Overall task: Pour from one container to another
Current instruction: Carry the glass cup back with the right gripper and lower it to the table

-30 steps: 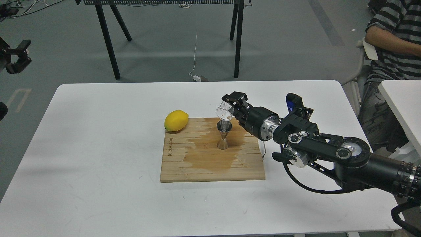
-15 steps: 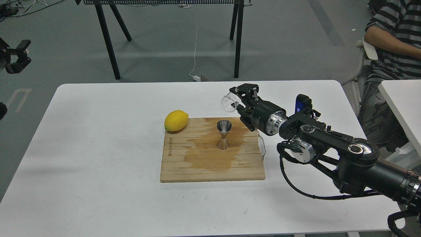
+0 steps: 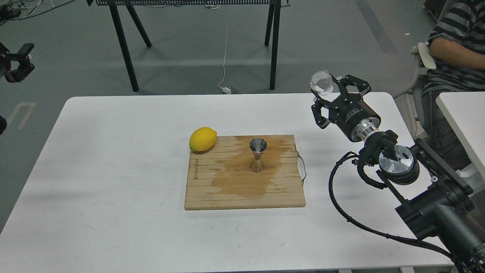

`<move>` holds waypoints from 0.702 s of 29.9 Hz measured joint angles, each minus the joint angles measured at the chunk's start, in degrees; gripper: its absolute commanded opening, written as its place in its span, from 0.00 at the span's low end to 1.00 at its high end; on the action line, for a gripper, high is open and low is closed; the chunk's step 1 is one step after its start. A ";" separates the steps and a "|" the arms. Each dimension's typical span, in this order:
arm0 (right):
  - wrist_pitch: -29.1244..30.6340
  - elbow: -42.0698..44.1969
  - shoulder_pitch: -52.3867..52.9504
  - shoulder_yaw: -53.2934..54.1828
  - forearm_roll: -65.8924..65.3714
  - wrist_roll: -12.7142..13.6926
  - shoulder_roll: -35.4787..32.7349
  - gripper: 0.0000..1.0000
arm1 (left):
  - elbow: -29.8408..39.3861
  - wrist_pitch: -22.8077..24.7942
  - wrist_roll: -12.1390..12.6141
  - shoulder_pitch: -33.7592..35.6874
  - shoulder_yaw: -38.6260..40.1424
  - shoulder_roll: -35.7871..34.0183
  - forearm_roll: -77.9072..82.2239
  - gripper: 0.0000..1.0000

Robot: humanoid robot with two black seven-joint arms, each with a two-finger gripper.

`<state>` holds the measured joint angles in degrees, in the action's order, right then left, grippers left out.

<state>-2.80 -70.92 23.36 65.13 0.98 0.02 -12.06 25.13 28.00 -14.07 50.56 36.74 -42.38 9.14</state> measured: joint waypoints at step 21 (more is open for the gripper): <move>7.25 20.81 -8.15 15.22 16.03 -4.21 5.96 0.18 | 0.01 -0.01 0.01 0.50 0.00 -0.12 0.00 0.99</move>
<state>4.45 -50.11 15.22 80.35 17.00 -4.19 -6.10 25.14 28.00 -14.06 51.06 36.74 -42.50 9.14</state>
